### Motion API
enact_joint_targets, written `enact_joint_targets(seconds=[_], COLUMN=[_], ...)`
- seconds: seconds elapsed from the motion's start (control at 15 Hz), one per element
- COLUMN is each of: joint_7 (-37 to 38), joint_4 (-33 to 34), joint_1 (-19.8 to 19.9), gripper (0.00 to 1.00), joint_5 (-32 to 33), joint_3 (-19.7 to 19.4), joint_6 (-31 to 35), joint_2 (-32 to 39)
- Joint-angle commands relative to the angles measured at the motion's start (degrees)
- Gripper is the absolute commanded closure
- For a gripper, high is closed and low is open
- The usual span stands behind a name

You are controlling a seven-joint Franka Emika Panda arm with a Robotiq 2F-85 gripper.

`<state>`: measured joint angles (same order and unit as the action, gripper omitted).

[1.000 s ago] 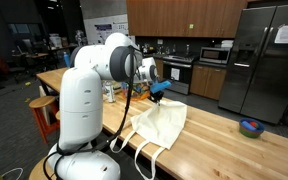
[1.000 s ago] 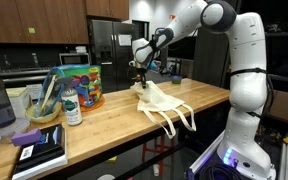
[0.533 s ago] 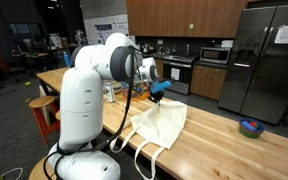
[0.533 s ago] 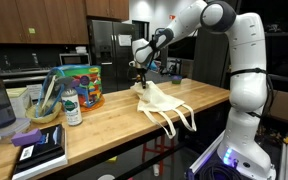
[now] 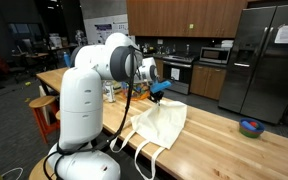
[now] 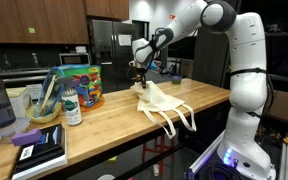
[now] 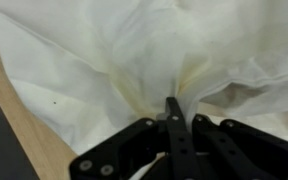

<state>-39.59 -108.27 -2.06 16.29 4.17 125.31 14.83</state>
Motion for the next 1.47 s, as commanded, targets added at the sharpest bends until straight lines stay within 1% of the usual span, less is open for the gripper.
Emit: enact_joint_targets(seconds=[0.0,0.07,0.13,0.2,0.33,0.53,0.67,0.87,0.93,1.0,1.13,1.27,1.4], joint_7=[0.0,0.0,0.0,-0.2,-0.5,-1.2,-2.3,-4.2,-4.8,-5.4,-6.4,-7.0,-7.5], joint_4=[0.1,0.1,0.1,0.6,2.2,6.4,10.6,17.1,18.9,20.4,22.9,23.9,23.3], joint_1=[0.1,0.1,0.1,0.0,-0.6,-1.7,-2.7,-4.2,-4.7,-5.0,-5.8,-6.3,-6.3], gripper=[0.97,0.97,0.72,0.71,0.61,0.40,0.27,0.05,0.01,0.00,0.00,0.00,0.00], joint_5=[0.0,0.0,0.0,0.1,0.6,1.5,2.1,3.0,3.3,3.5,3.6,3.3,2.6], joint_3=[0.2,0.2,0.2,0.3,0.8,1.8,2.6,3.4,3.6,3.6,3.8,3.8,3.8], joint_6=[-0.2,-0.2,-0.2,-0.2,0.7,1.6,1.2,0.6,0.6,0.7,-0.2,-1.8,-3.2], joint_2=[0.0,0.0,0.0,0.4,1.1,2.5,3.8,5.6,6.0,6.5,7.5,8.2,8.4])
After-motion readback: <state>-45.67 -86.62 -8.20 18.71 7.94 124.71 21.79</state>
